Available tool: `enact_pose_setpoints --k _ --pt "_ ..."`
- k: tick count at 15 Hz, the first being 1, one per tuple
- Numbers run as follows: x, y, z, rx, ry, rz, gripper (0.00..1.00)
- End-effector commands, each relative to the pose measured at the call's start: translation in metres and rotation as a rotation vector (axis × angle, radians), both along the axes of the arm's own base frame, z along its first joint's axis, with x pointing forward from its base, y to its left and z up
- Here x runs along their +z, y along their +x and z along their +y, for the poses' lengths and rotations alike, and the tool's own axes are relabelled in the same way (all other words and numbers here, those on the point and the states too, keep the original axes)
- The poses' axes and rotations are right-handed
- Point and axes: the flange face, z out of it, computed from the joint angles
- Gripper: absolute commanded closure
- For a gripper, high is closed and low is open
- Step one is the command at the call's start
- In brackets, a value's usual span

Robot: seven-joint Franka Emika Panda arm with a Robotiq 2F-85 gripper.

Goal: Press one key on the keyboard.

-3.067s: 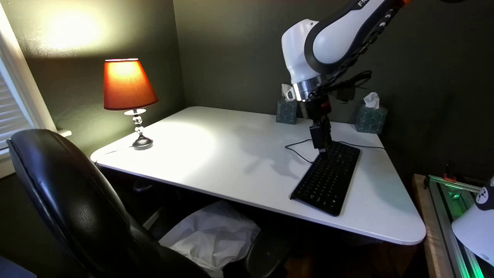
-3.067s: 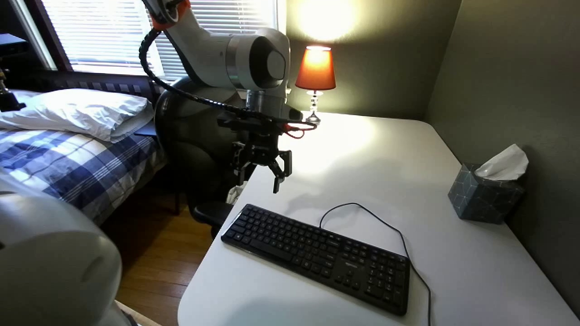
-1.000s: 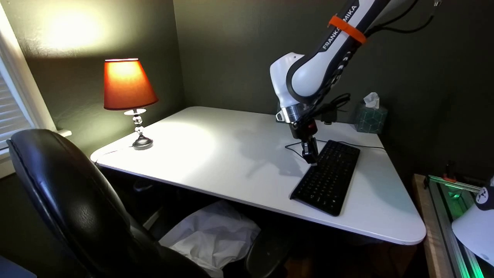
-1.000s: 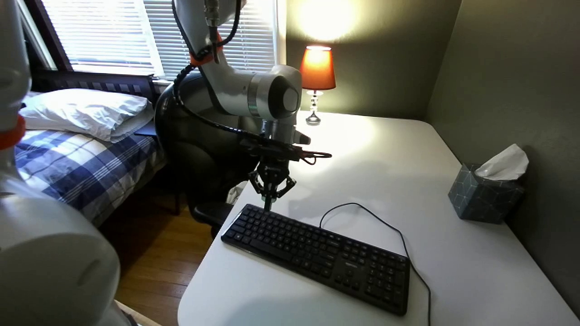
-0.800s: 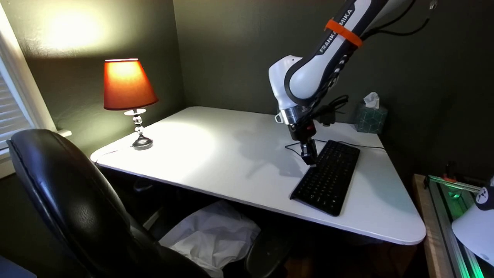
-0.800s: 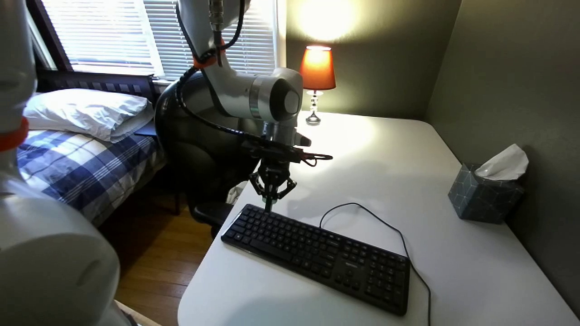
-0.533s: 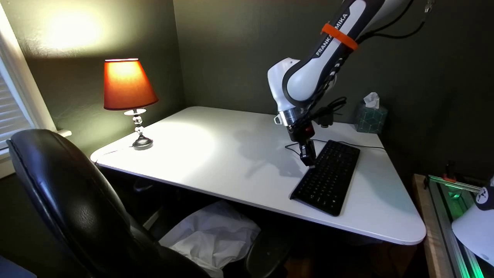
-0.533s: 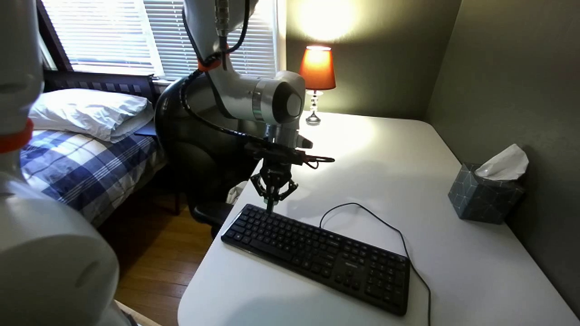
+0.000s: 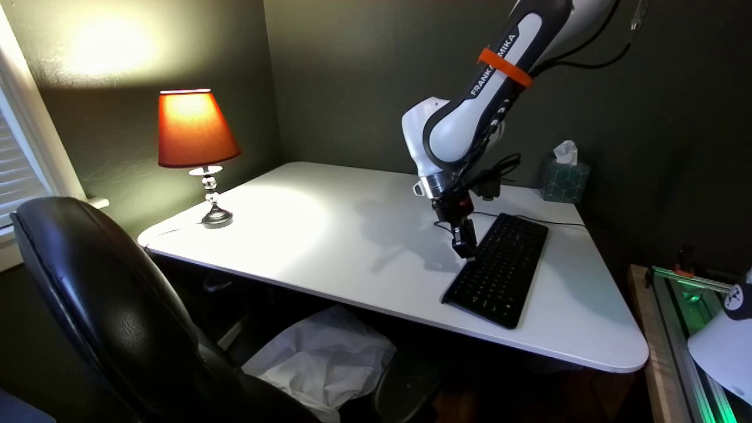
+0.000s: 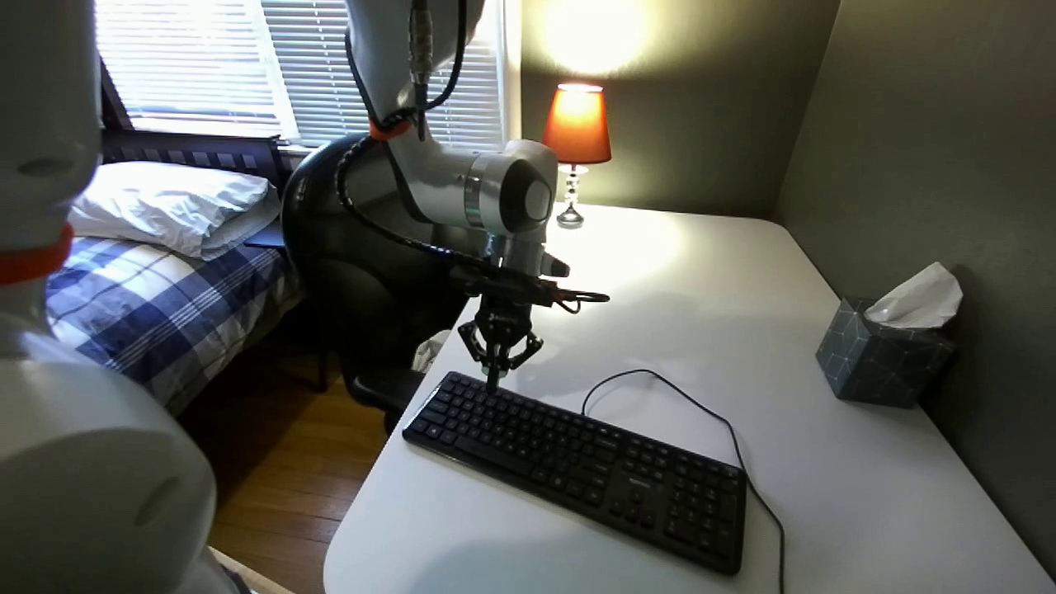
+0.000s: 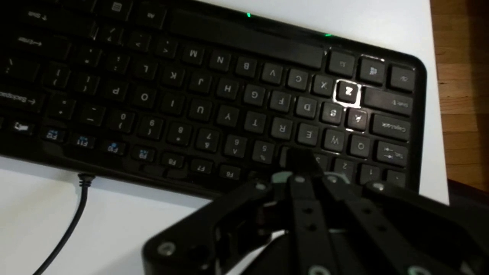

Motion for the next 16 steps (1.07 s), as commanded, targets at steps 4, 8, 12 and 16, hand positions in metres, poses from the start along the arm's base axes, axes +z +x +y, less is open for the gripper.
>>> enact_pose_setpoints --k 4,8,12,16 --pt "-0.0113 0.0079 0.0 -0.001 0.026 0.019 1.0" --pt "-0.0134 0.0101 0.001 0.001 0.033 0.022 1.0" --pt "-0.0126 0.0094 -0.0006 0.001 0.03 0.028 1.0" --pt "-0.0138 0.0086 -0.0033 -0.01 0.024 0.041 1.0"
